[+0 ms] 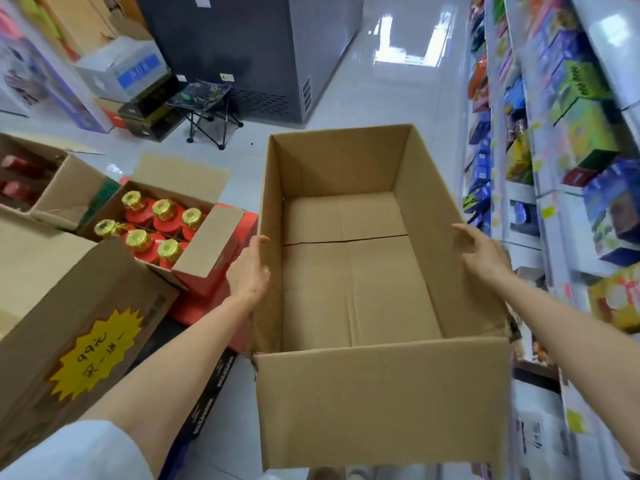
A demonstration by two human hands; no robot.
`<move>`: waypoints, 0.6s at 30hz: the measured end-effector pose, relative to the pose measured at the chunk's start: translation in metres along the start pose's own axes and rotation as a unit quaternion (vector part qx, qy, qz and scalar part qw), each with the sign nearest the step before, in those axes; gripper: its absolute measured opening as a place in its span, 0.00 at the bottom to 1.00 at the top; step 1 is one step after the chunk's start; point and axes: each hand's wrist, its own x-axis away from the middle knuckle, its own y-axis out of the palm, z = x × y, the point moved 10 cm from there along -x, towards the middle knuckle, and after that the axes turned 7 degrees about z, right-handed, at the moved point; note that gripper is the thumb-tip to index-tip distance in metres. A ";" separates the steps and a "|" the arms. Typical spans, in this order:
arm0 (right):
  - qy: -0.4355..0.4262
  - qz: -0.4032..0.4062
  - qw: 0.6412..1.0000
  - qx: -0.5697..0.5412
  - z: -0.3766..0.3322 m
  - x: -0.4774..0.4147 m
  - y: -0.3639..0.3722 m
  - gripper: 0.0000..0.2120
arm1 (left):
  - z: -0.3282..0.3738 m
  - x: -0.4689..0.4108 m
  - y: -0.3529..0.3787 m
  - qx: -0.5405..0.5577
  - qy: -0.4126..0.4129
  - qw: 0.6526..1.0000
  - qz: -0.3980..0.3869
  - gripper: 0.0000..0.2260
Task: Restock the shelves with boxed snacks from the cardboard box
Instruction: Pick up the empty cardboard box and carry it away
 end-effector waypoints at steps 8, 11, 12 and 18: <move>0.056 -0.025 0.998 0.003 -0.010 -0.097 0.015 0.34 | 0.023 -0.102 0.009 0.047 -0.029 0.998 -0.008 0.27; 0.120 -0.011 0.992 -0.026 0.004 -0.106 0.031 0.31 | 0.041 -0.129 0.010 0.025 -0.031 0.999 0.002 0.27; 0.145 -0.008 0.989 -0.034 0.011 -0.106 0.038 0.30 | 0.046 -0.137 0.011 0.020 -0.033 0.999 0.001 0.26; 0.293 -0.025 0.954 -0.064 0.057 -0.104 0.074 0.29 | 0.057 -0.178 0.021 0.014 -0.070 0.997 0.000 0.26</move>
